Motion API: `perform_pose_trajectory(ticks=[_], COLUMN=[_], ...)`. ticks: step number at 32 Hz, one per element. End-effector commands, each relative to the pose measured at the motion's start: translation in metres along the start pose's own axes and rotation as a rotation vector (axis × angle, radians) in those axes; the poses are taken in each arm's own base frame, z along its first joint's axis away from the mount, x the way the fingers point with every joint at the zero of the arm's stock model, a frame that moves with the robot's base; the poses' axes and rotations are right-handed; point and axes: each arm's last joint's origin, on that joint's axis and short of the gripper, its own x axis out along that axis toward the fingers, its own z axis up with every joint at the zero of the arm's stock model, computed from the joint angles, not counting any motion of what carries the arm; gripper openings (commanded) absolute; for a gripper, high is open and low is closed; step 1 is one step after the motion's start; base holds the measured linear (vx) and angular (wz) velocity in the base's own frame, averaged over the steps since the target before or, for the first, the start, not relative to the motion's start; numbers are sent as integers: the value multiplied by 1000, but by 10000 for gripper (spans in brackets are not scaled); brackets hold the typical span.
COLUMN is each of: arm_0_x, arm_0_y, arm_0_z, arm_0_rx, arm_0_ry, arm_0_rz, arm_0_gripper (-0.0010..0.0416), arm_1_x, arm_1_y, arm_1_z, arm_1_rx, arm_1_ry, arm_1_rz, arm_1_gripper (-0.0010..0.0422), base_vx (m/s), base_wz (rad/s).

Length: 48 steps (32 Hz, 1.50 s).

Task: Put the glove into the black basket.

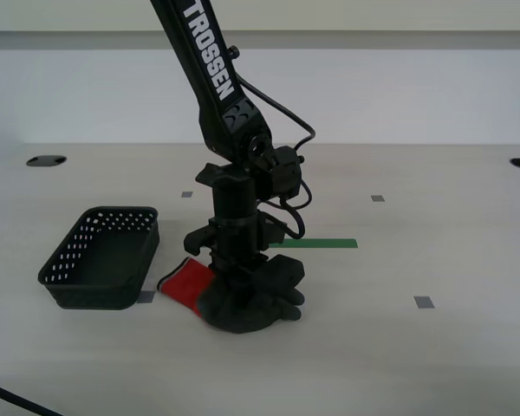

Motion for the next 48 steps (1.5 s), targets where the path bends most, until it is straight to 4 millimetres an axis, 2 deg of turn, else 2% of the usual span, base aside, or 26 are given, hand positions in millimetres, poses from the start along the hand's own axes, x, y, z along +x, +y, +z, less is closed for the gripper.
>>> perform_pose_trajectory(ticks=[1, 5, 15, 19, 21, 22, 24, 27, 28, 30, 32, 33, 35, 41, 43, 48], arm_0_x=[0, 0, 0, 0, 0, 0, 0, 0, 0, 0, 0, 0, 0, 0, 0, 0], arm_0_y=[0, 0, 0, 0, 0, 0, 0, 0, 0, 0, 0, 0, 0, 0, 0, 0], arm_0_z=[1, 1, 0, 0, 0, 0, 0, 0, 0, 0, 0, 0, 0, -1, -1, -1], arm_0_rx=[0, 0, 0, 0, 0, 0, 0, 0, 0, 0, 0, 0, 0, 0, 0, 0], arm_0_ry=[-4, -3, -2, -2, -2, -2, -2, -2, -2, -1, -1, -1, 0, 10, 15, 15], arm_0_rz=[0, 1, 1, 1, 0, 1, 1, 1, 0, 1, 0, 1, 1, 1, 1, 1], arm_0_gripper=[1, 1, 1, 1, 1, 0, 1, 1, 1, 1, 1, 1, 1, 1, 1, 1], arm_1_x=[-3, -16, -68, -92, -114, -118, -139, -155, -174, -181, -198, -212, -227, -254, -265, -271], arm_1_y=[-2, -5, -14, -18, -20, -20, -18, -16, -9, -5, 5, 17, 31, 64, 84, 118], arm_1_z=[5, 10, 12, 13, 11, 10, 5, 1, -6, -8, -15, -20, -27, -47, -59, -75], arm_1_rx=[5, 11, 70, 89, 93, 93, 95, 93, 85, 76, 52, 23, -11, -79, -113, -165], arm_1_ry=[-2, -21, -83, -137, -169, -171, -182, -191, -198, -202, -209, -232, -255, -270, -262, -230], arm_1_rz=[-5, -6, -8, -9, -9, -8, 45, 111, 127, 127, 133, 136, 141, 155, 160, 191], arm_1_gripper=[-1, -1, -1, -1, -1, -1, -1, -1, -1, -1, -1, -1, -1, -1, -1, -1], base_vx=[0, 0, 0, 0, 0, 0, 0, 0, 0, 0, 0, 0, 0, 0, 0, 0], base_wz=[0, 0, 0, 0, 0, 0, 0, 0, 0, 0, 0, 0, 0, 0, 0, 0])
